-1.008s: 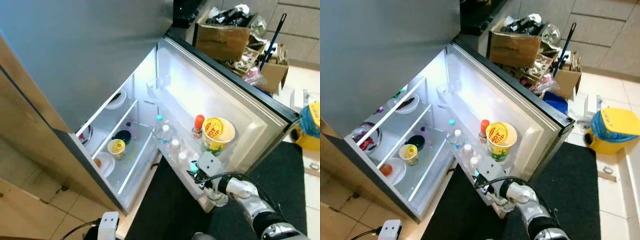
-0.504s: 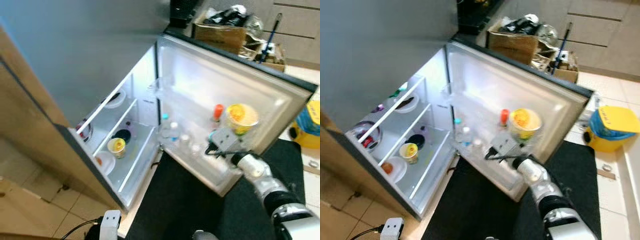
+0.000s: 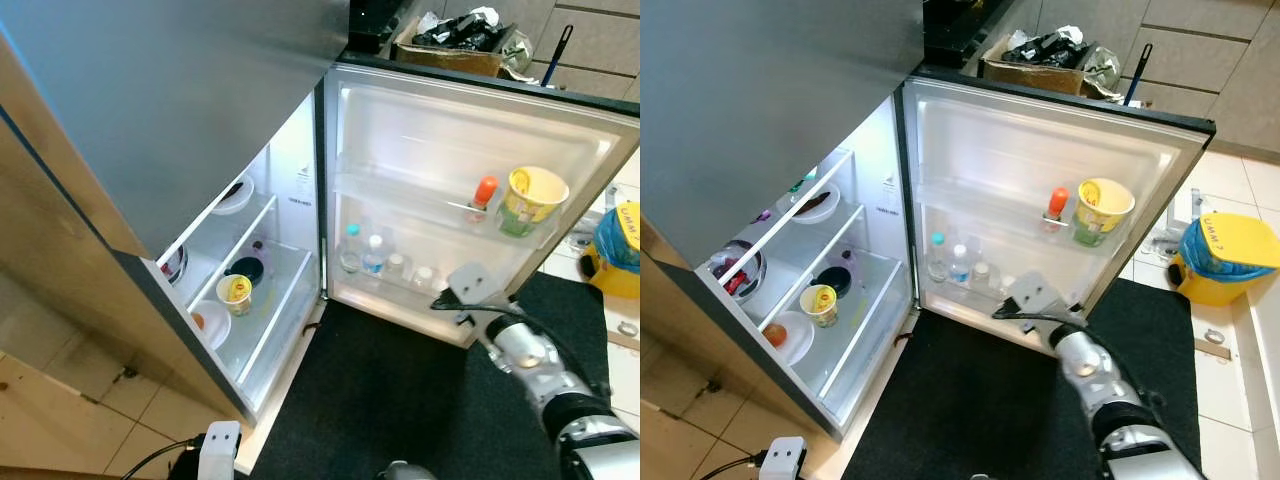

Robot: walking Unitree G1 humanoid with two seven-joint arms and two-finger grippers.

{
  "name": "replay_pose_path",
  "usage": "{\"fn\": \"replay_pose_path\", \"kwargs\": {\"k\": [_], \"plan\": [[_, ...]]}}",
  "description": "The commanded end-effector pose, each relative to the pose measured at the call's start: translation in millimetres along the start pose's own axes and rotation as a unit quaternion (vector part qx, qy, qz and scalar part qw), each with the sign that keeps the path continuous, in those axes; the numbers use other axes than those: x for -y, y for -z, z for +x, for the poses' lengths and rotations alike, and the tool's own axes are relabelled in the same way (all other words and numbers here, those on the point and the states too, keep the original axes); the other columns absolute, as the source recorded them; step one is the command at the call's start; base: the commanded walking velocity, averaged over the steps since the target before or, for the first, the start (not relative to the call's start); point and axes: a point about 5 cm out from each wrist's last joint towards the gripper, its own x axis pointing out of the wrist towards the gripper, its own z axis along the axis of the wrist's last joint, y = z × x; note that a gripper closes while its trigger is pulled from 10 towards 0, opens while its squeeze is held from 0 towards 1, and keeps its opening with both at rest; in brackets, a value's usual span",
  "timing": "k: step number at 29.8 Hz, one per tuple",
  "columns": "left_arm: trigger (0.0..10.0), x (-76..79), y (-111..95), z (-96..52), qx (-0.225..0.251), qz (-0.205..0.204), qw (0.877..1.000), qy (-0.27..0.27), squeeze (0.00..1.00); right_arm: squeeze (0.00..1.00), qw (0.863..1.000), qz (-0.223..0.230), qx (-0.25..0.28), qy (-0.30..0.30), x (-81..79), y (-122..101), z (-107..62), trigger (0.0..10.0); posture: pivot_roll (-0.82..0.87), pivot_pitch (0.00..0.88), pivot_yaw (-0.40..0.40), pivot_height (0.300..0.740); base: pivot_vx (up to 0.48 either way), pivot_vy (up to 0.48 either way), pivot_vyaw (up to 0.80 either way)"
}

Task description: Restocking fridge

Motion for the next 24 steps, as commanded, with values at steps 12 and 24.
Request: {"fn": "replay_pose_path", "kwargs": {"k": [12,24], "plan": [[10.0,4.0,9,0.0,-0.010,0.015,1.000,0.001,0.00,0.00,0.955,0.151,-0.254,-0.002,-44.8,111,-76.4,10.0,-0.05,0.048,-0.025,0.740,0.000,0.000,-0.60],[10.0,5.1,6,0.7,-0.004,0.027,1.000,0.003,0.00,0.00,0.925,0.185,-0.332,-0.015,-69.2,142,-118.2,10.0,-0.05,0.048,-0.019,0.740,0.000,0.000,-0.67]]}}
